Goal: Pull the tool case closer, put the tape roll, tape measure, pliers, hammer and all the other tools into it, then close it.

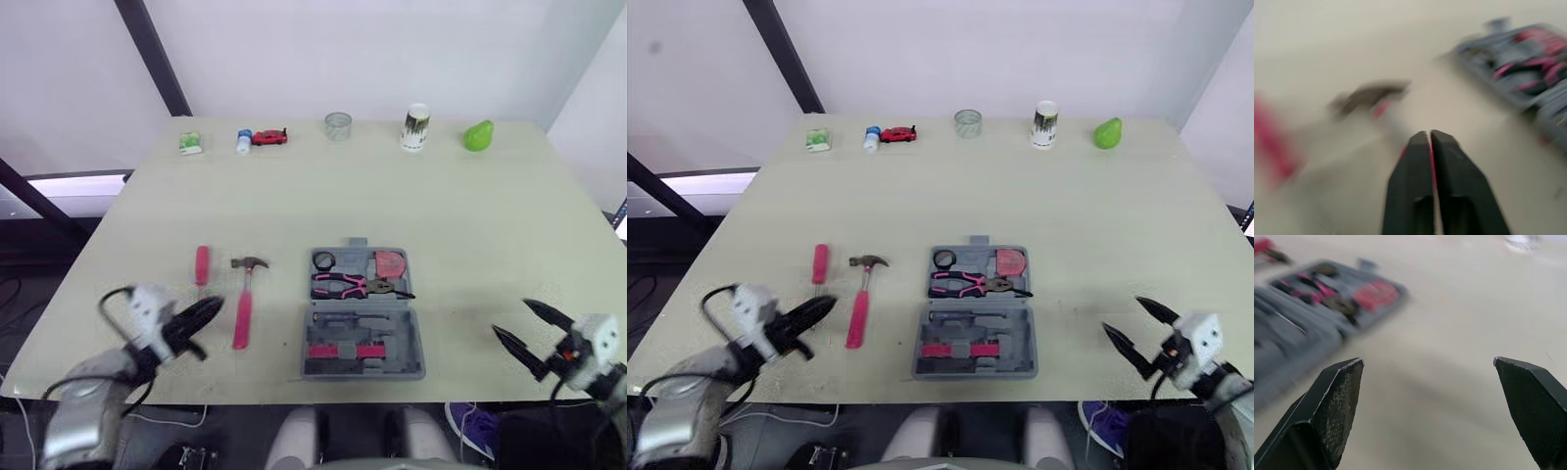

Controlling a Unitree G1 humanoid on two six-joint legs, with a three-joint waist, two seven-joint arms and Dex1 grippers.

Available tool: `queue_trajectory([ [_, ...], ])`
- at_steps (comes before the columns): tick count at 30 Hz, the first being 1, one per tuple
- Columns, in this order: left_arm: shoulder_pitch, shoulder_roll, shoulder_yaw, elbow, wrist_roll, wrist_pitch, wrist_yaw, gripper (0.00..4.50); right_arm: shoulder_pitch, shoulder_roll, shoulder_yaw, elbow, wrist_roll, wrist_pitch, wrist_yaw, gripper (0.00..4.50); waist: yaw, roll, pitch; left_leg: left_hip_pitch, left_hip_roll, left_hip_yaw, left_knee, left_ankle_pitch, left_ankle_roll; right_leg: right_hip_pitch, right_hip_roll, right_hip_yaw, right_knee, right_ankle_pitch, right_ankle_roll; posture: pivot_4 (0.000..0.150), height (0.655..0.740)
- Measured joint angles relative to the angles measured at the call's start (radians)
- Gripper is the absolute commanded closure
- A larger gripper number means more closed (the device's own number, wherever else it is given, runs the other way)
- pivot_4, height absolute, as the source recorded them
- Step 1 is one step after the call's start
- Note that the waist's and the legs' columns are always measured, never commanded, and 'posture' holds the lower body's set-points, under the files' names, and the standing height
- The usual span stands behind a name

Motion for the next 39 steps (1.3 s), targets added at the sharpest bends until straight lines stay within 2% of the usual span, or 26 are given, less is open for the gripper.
queue_trajectory([
  [4, 0.094, 0.003, 0.119, 0.111, -0.006, -0.091, 0.01, 1.01, 0.017, 0.004, -0.054, 0.041, 0.016, -0.033, 0.005, 0.0, 0.004, 0.0, 0.0, 0.001, 0.0, 0.0, 0.0, 0.0, 0.0, 0.0, -0.001, 0.0, 0.0, -0.002, -0.004, 0.15, 0.74],
  [5, 0.119, 0.006, 0.141, 0.157, -0.004, -0.115, 0.008, 0.42, 0.023, 0.008, -0.067, 0.058, 0.019, -0.045, 0.01, 0.0, 0.004, 0.0, 0.0, 0.001, 0.0, 0.0, -0.001, 0.0, 0.0, 0.0, -0.001, 0.0, 0.0, -0.002, -0.004, 0.15, 0.74],
  [6, 0.139, 0.005, 0.154, 0.188, -0.003, -0.128, 0.006, 0.11, 0.027, 0.009, -0.076, 0.074, 0.02, -0.052, 0.014, 0.0, 0.004, -0.001, 0.0, 0.0, 0.0, 0.0, -0.001, 0.0, 0.0, -0.001, -0.002, 0.0, -0.001, -0.002, -0.004, 0.15, 0.74],
  [7, 0.164, 0.006, 0.163, 0.219, -0.003, -0.148, -0.002, 0.04, 0.035, 0.009, -0.078, 0.098, 0.02, -0.065, 0.023, 0.0, 0.005, -0.001, -0.001, 0.0, 0.0, 0.0, -0.001, 0.0, 0.0, -0.001, -0.002, 0.0, -0.002, -0.003, -0.004, 0.15, 0.74],
  [11, 0.211, 0.009, 0.188, 0.27, -0.007, -0.19, -0.028, 0.04, 0.054, 0.02, -0.114, 0.148, 0.052, -0.068, 0.054, 0.0, 0.009, -0.002, -0.001, 0.0, 0.0, 0.0, -0.002, 0.0, 0.0, -0.001, -0.005, -0.001, -0.002, -0.003, -0.004, 0.15, 0.74],
  [19, 0.208, 0.016, 0.186, 0.236, -0.023, -0.2, -0.045, 0.04, 0.058, 0.02, -0.118, 0.159, 0.067, -0.072, 0.085, 0.0, 0.003, -0.002, -0.002, -0.002, 0.0, 0.001, -0.007, 0.0, -0.001, -0.005, -0.007, 0.0, -0.003, -0.003, -0.006, 0.15, 0.74],
  [24, 0.209, 0.015, 0.111, 0.059, -0.023, -0.138, -0.047, 0.04, 0.074, 0.009, -0.107, 0.093, 0.097, -0.061, 0.181, 0.0, 0.004, -0.001, -0.002, -0.002, 0.0, 0.001, -0.008, 0.0, -0.001, -0.005, -0.007, 0.001, -0.003, -0.004, -0.006, 0.15, 0.74],
  [30, 0.145, 0.015, 0.035, -0.065, 0.019, -0.05, 0.058, 0.04, 0.047, -0.014, -0.074, 0.017, 0.107, -0.056, 0.243, 0.0, 0.005, -0.001, -0.002, -0.002, 0.0, 0.001, -0.008, 0.0, -0.001, -0.005, -0.007, 0.0, -0.003, -0.004, -0.006, 0.15, 0.74],
  [35, 0.094, -0.031, -0.044, -0.244, 0.007, 0.118, 0.188, 0.04, 0.003, -0.031, -0.005, -0.089, 0.106, -0.046, 0.288, 0.0, 0.003, -0.001, -0.002, -0.002, 0.0, 0.001, -0.007, 0.0, 0.0, -0.005, -0.007, 0.0, -0.003, -0.003, -0.006, 0.15, 0.74],
  [39, -0.001, -0.111, -0.09, -0.349, 0.01, 0.312, 0.391, 0.04, -0.103, -0.033, 0.078, -0.136, 0.097, -0.018, 0.279, 0.0, 0.005, -0.001, -0.002, -0.002, -0.001, 0.001, -0.006, 0.0, -0.001, -0.005, -0.007, -0.001, -0.001, -0.001, -0.002, 0.15, 0.74],
])
